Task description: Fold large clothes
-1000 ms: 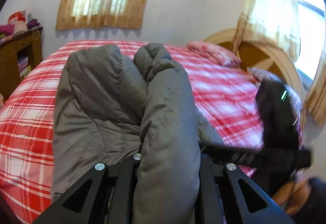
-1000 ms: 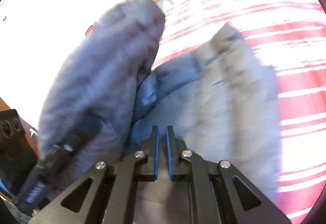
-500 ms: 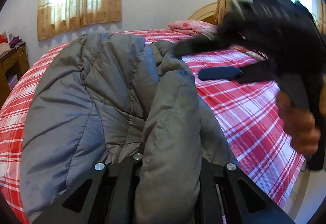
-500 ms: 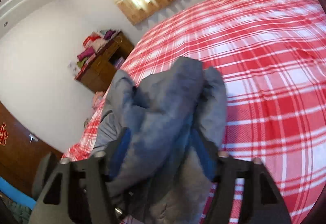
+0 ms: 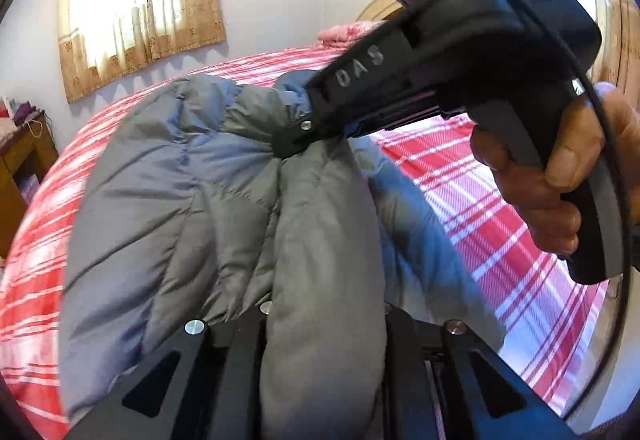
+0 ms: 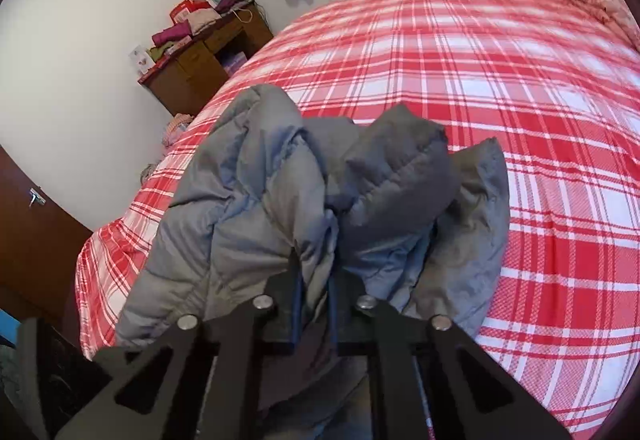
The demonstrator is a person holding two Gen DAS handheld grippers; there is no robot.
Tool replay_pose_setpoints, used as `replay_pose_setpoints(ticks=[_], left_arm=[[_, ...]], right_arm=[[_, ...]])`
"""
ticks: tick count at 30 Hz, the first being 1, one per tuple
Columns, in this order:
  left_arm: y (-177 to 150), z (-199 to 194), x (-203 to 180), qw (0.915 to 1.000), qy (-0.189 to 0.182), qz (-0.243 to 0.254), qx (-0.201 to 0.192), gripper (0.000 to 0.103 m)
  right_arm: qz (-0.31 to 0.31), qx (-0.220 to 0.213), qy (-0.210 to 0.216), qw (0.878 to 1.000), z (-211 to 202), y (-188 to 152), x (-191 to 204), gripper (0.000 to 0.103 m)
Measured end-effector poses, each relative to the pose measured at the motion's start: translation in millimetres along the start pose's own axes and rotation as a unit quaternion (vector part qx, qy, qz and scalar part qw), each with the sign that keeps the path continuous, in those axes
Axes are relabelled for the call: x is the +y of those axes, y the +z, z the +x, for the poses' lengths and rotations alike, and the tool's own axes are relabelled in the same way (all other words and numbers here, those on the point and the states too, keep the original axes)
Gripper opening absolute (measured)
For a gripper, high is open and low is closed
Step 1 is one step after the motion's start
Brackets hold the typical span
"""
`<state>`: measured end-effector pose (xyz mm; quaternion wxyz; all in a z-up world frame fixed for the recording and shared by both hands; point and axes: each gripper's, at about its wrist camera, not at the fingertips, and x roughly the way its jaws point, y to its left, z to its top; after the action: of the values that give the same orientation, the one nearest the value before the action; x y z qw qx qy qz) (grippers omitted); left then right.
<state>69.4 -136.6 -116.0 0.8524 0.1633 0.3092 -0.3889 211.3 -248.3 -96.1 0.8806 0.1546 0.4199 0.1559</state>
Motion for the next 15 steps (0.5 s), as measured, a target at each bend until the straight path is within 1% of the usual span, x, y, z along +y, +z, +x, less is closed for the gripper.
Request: replay_pose_setpoints(ticks=[2, 5, 8, 10, 11, 13, 14, 15], left_arm=[[-4.0, -12.0, -2.1, 0.9999, 0.003, 0.014, 0.008, 0.017], [-17.0, -36.1, -6.4, 0.9987, -0.001, 0.047, 0.017, 0.020], [-31.8, -62.8, -7.0, 0.9976, -0.018, 0.063, 0.019, 0.022], [-39.1, -79.3, 0.9, 0.9975, -0.045, 0.047, 0.027, 0.022], [-38.9, -82.7, 3.6, 0.9975, -0.054, 0.036, 0.029, 0.022], [-41.7, -90.0, 15.2, 0.9947, -0.094, -0.005, 0.041, 0.022], [-40.9, -91.1, 17.9, 0.9923, -0.111, -0.018, 0.050, 0.022], [-41.5, -91.3, 20.1, 0.9913, -0.115, -0.021, 0.061, 0.022]], right_arm=[[0.009, -0.012, 0.007, 1.000, -4.2, -5.3, -3.0, 0.009], [0.017, -0.019, 0.014, 1.000, -7.1, -10.2, -10.2, 0.009], [0.026, -0.020, 0.021, 0.999, -5.5, -11.5, -17.7, 0.008], [0.019, -0.016, 0.034, 0.999, -4.5, -12.2, -14.8, 0.008], [0.001, -0.012, 0.033, 0.999, -2.8, -13.4, -10.0, 0.008], [-0.041, -0.009, 0.024, 0.999, -0.8, -17.0, 0.1, 0.009], [-0.039, -0.005, 0.026, 0.999, 1.0, -18.1, -0.5, 0.009], [-0.027, -0.003, 0.034, 0.999, 2.8, -18.4, -3.6, 0.008]])
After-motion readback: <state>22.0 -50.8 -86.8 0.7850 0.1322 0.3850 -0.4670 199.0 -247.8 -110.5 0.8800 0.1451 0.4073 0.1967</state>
